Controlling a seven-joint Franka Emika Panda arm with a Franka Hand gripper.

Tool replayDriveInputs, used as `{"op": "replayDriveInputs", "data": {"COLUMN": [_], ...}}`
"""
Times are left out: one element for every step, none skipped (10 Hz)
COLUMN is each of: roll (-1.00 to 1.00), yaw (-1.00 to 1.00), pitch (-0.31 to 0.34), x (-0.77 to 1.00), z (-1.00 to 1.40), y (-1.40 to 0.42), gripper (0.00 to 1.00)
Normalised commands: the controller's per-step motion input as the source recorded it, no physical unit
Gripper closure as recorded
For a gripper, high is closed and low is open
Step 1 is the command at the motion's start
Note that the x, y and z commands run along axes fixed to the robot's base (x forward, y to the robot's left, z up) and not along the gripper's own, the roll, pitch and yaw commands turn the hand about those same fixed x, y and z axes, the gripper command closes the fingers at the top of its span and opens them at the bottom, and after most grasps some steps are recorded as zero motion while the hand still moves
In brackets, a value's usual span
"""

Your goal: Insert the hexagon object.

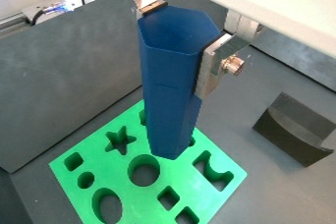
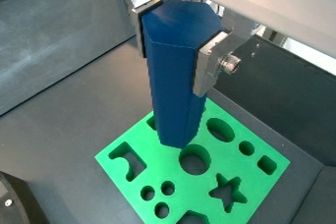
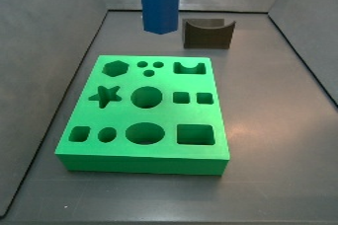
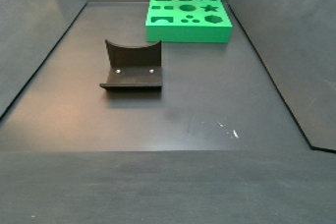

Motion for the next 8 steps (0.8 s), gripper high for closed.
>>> {"op": "replayDriveInputs", "data": {"roll": [0.30, 0.27, 0.16, 0.00, -0.14, -0.20, -0.28, -0.28], "yaw": [0.00, -0.04, 0.00, 0.00, 0.00, 0.00, 0.00, 0.00], "pitch": [-0.049, -0.099, -0.120, -0.179, -0.213, -0.204, -0.179, -0.160], "x": [-0.71, -1.00, -1.00, -1.00, -0.94, -0.79, -0.89, -0.44], "z": [-0.60, -0.64, -0.78, -0.92, -0.71, -0.58, -0.41, -0.30], "y": [0.49, 0.47, 0.48, 0.66, 0.40, 0.23, 0.06, -0.04], "gripper": [1.00, 1.00, 1.00, 1.00, 1.00, 1.00, 1.00, 1.00]}}
